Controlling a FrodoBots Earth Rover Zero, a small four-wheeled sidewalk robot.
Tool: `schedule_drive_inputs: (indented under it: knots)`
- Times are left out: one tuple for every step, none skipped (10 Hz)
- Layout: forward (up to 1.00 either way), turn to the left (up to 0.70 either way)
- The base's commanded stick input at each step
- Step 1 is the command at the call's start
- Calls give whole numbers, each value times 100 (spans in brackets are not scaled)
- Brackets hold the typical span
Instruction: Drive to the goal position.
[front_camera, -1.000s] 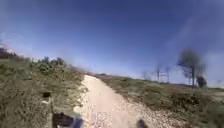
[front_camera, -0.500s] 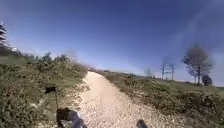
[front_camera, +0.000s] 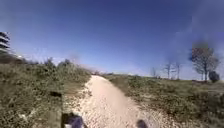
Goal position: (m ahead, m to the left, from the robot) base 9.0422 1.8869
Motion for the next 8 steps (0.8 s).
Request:
schedule_drive_inputs:
  knots:
    - [50, 0]
    - [50, 0]
    - [50, 0]
    - [50, 0]
    - [50, 0]
    - [50, 0]
    - [50, 0]
    - [50, 0]
